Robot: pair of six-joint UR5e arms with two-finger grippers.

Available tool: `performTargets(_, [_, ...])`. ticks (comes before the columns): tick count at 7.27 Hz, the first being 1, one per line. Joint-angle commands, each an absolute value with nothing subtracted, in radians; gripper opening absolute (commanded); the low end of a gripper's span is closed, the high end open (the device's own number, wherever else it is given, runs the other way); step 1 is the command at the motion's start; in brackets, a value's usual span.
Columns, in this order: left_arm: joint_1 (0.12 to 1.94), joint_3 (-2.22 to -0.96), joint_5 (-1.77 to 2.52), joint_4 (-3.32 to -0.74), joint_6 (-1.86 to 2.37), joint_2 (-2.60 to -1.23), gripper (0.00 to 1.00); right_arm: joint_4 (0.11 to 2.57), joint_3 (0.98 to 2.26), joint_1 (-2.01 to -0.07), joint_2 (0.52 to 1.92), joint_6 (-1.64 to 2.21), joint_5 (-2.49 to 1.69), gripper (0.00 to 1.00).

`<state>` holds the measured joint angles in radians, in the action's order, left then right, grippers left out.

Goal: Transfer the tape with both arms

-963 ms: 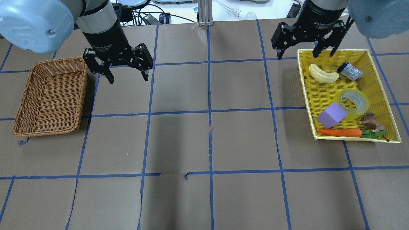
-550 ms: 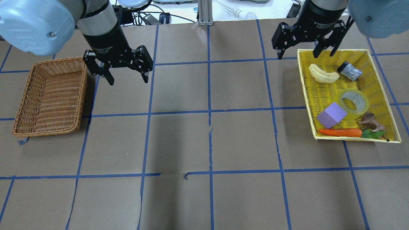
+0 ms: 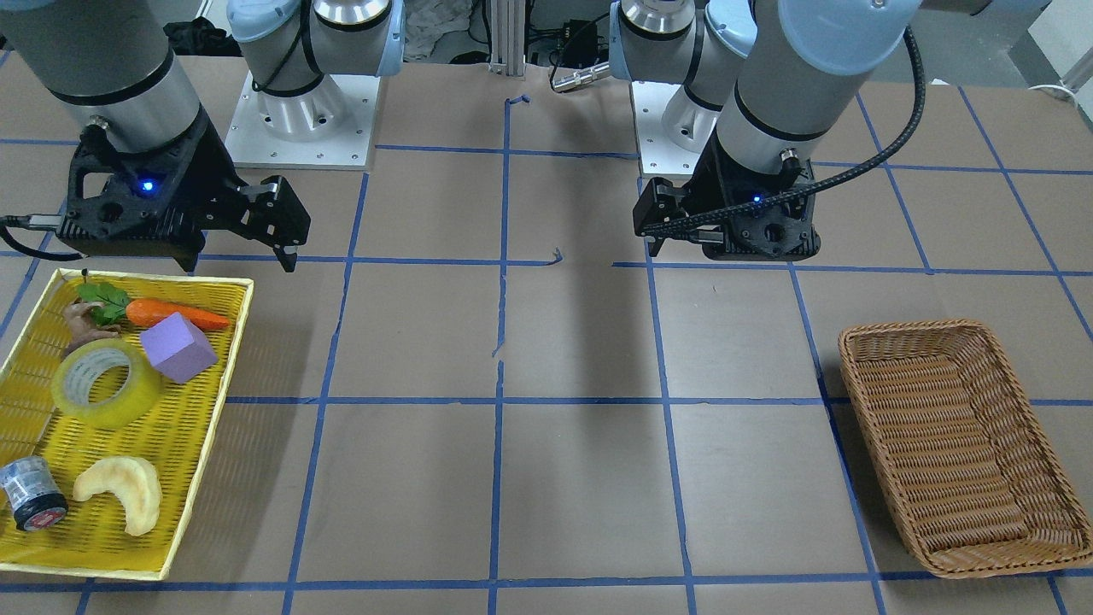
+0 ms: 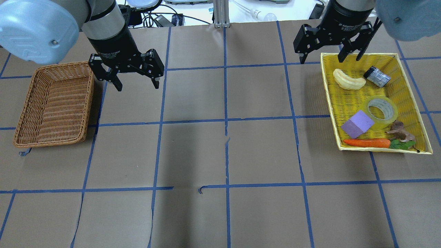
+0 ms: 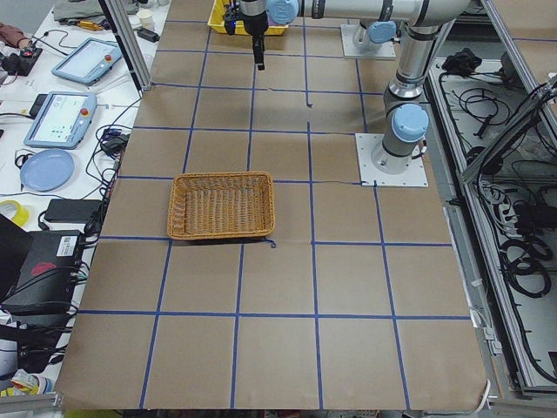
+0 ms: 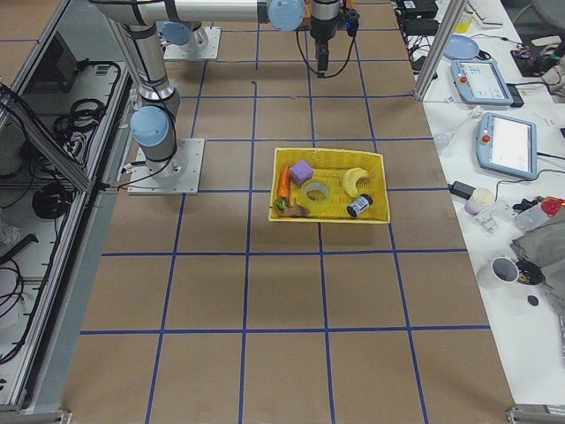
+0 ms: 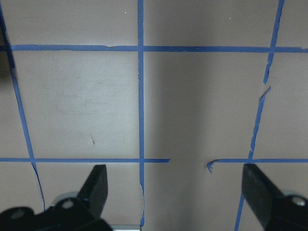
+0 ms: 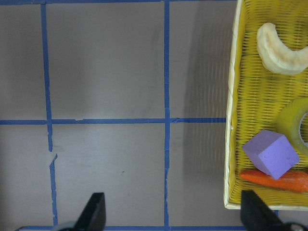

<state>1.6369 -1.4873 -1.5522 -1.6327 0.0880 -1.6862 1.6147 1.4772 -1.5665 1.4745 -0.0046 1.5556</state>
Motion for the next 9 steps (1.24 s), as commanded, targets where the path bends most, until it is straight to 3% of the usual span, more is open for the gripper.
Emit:
performTargets(1, [1.637, -1.486, -1.552, -1.628, 0.083, -1.686, 1.00, 1.617, 1.467, -1.559, 1.473, -0.006, 1.559, 1.00])
performTargets(3, [1.637, -1.486, -1.551, -1.625, 0.083, -1.683, 1.00, 1.586, 1.465, -1.447, 1.467, -0.105, 1.548, 1.00])
performTargets(6, [1.629, -1.488, -1.549, -1.614, 0.083, -1.687, 1.00, 1.592, 1.488, -1.211, 1.383, -0.660, 1.545, 1.00])
performTargets(9, [1.629, -1.489, -1.552, -1.615, 0.083, -1.687, 1.00, 1.916, 1.595, -1.062, 1.212, -1.062, 1.546, 1.00])
